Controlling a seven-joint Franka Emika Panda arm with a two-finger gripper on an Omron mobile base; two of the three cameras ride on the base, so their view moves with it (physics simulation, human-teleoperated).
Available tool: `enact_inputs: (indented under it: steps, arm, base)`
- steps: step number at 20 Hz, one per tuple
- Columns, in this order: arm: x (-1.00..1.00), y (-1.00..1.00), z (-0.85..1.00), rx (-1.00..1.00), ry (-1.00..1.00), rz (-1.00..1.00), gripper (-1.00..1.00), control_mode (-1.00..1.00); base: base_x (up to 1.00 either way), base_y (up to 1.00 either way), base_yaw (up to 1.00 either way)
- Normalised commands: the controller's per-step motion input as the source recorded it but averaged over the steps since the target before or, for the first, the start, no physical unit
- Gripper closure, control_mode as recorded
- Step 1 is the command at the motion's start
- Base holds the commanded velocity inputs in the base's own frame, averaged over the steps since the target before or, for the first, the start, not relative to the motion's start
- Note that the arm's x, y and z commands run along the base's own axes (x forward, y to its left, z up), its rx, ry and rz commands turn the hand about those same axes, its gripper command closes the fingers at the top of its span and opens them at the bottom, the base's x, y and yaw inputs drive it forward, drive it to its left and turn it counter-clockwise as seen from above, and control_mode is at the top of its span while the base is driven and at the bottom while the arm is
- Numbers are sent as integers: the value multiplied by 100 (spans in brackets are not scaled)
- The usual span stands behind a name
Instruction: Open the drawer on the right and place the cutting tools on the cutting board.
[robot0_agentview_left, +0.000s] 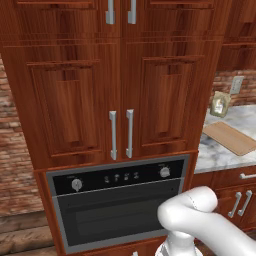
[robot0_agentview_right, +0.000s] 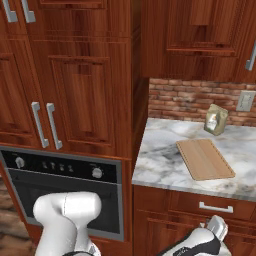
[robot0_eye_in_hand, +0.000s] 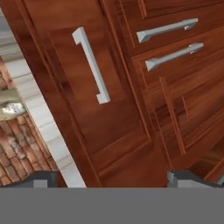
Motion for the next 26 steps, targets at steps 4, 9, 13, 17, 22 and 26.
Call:
enact_inputs:
  steps: [4,9,13,17,22,26]
  arm:
    - [47,-15,-27,0,-3,0,-100,-100]
    - [42,-25,-32,0,-5,3,-100,-100]
    - [32,-49,-27,0,-11,14,-100,-100]
    - [25,-52,-23,0,-14,19,-100,-100]
    - [20,-40,-25,0,-19,19,-100,-100]
    - [14,-24,-41,-2,-29,18,-100,-100]
  base:
    - [0,0,0]
    - [0,0,0]
    - [0,0,0]
    - [0,0,0]
    - [0,0,0]
    - [0,0,0]
